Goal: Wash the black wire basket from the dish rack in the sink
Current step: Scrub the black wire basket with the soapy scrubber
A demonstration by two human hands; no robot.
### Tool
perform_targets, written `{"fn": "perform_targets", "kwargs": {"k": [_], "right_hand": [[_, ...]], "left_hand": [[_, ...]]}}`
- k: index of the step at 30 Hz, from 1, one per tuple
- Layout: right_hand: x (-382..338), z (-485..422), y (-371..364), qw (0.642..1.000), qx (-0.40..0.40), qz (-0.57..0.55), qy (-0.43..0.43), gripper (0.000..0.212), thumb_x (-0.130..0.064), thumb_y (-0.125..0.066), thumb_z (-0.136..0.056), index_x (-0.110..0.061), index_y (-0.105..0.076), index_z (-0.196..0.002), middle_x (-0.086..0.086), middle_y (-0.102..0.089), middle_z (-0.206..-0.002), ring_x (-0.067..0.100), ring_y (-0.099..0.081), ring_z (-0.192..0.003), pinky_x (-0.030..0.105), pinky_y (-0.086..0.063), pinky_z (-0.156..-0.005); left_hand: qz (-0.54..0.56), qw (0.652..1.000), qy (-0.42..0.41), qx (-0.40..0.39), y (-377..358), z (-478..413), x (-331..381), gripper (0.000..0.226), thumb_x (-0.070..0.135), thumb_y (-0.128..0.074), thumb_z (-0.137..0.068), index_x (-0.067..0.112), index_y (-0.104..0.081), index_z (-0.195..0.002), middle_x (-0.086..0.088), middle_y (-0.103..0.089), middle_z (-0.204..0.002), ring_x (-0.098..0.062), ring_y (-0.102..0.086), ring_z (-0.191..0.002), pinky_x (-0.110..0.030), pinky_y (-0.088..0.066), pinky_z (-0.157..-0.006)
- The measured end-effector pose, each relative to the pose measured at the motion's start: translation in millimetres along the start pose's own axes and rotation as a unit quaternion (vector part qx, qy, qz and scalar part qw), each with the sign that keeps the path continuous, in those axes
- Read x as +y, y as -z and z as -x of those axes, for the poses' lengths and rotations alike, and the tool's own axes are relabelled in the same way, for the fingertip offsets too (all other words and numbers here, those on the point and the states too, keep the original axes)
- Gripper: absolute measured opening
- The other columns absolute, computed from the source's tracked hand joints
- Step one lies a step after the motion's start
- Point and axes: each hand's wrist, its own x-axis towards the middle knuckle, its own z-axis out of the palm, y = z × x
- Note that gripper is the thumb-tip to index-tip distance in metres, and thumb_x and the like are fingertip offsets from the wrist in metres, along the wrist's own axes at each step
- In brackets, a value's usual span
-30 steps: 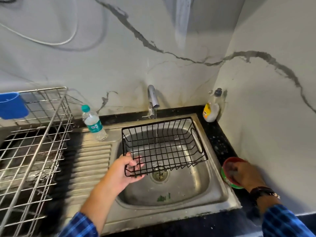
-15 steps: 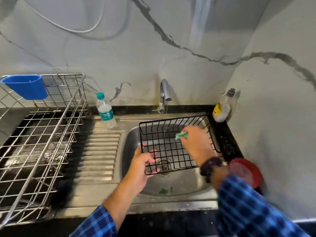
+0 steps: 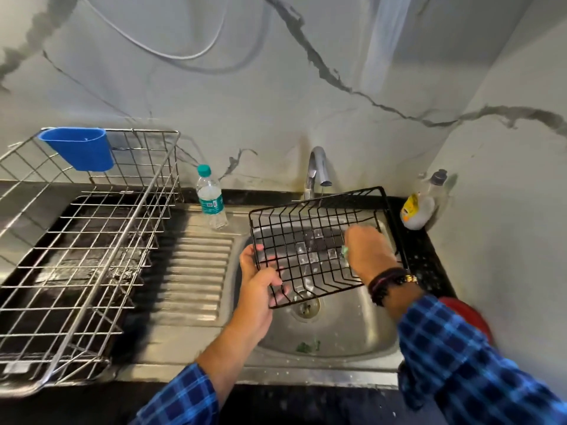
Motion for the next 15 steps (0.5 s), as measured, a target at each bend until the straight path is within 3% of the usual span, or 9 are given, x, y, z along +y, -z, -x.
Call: {"fn": "perform_targets", "kwargs": {"k": [3, 6, 9, 12, 15], "right_hand": [[-33, 9, -6, 0.999, -0.042, 0.0, 0.026, 0.013, -0.011, -0.061, -0.096, -0.009, -0.062, -0.109, 0.011, -0.065, -0.108, 0.026, -0.064, -0.102, 0.028, -0.05, -0.081], [-62, 7, -24, 0.993, -0.095, -0.039, 0.064, 0.017, -0.008, -0.055, -0.096, -0.005, -0.065, -0.111, 0.015, -0.066, -0.109, 0.033, -0.065, -0.104, 0.039, -0.053, -0.087], [-56, 2, -27, 0.988, -0.132, -0.056, 0.059, 0.017, -0.017, -0.071, -0.091, -0.018, -0.067, -0.107, 0.002, -0.064, -0.102, 0.02, -0.063, -0.097, 0.032, -0.051, -0.087], [-27, -3, -14, 0.996, -0.085, -0.021, 0.016, 0.016, -0.017, -0.069, -0.092, -0.017, -0.065, -0.108, 0.002, -0.064, -0.102, 0.018, -0.062, -0.094, 0.026, -0.048, -0.08], [-5, -11, 4, 0.994, -0.058, 0.078, -0.044, 0.02, -0.012, -0.062, -0.096, -0.011, -0.064, -0.116, 0.01, -0.067, -0.108, 0.027, -0.066, -0.103, 0.032, -0.05, -0.079]], "left_hand": [[-0.02, 0.999, -0.034, -0.026, -10, -2, 3, 0.061, 0.001, -0.052, -0.06, 0.04, -0.055, -0.107, -0.003, -0.057, -0.108, -0.023, -0.054, -0.096, -0.046, -0.049, -0.077], [-0.068, 0.992, -0.094, -0.051, -16, -6, 7, 0.061, 0.001, -0.053, -0.06, 0.035, -0.051, -0.11, -0.004, -0.054, -0.098, -0.022, -0.051, -0.089, -0.035, -0.048, -0.072], [-0.059, 0.994, -0.087, -0.039, -11, -14, 7, 0.063, 0.002, -0.053, -0.061, 0.033, -0.05, -0.115, -0.011, -0.052, -0.104, -0.027, -0.051, -0.092, -0.041, -0.046, -0.074], [0.007, 0.998, -0.058, -0.039, -9, -15, 0, 0.059, 0.0, -0.05, -0.063, 0.037, -0.055, -0.109, -0.009, -0.051, -0.109, -0.028, -0.049, -0.099, -0.048, -0.046, -0.078], [0.014, 0.997, -0.062, -0.033, -1, -19, -3, 0.061, 0.0, -0.048, -0.064, 0.039, -0.056, -0.11, -0.004, -0.055, -0.111, -0.026, -0.05, -0.105, -0.051, -0.047, -0.086]]}}
